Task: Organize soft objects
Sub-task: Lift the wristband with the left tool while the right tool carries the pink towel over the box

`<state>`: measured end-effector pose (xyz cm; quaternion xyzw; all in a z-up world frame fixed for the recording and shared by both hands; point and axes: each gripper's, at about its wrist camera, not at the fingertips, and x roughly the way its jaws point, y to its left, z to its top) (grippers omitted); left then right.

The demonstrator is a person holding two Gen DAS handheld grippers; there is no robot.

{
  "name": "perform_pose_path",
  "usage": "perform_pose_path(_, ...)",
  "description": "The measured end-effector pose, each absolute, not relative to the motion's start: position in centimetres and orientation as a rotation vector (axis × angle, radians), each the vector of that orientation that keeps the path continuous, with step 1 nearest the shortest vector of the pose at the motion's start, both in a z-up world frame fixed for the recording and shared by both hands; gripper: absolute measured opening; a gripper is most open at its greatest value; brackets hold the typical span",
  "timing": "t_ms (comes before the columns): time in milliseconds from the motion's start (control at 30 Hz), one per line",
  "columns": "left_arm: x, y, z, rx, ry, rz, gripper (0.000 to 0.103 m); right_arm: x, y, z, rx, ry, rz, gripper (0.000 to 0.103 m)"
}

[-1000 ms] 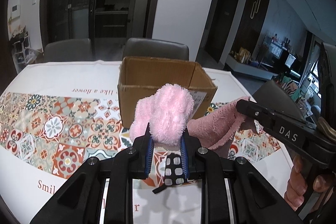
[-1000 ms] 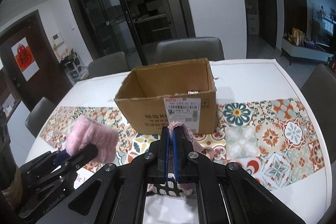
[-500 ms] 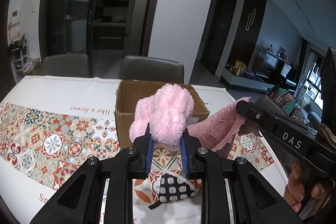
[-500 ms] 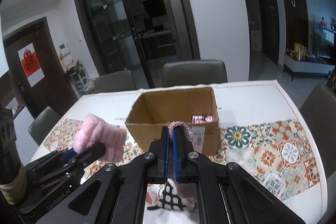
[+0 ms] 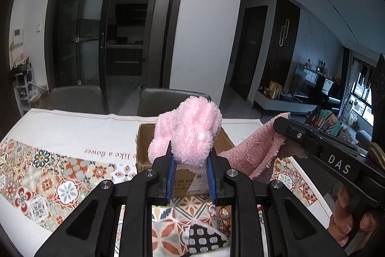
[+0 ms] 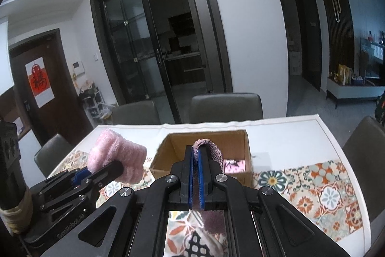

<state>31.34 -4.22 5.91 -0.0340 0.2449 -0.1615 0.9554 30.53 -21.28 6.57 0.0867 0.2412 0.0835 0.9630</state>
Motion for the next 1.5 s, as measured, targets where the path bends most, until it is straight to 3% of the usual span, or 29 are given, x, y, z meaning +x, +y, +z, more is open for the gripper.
perform_pose_path(1067,40.0,-4.3,5.7,-0.046,0.502,-0.316,0.023,38.8,-20.7,9.8,0.129,0.410,0.202,0.005)
perform_pose_path(1500,45.3,-5.6,2.4,0.001,0.593,-0.339,0.023,44.0,-20.7,5.8,0.143,0.510,0.246,0.005)
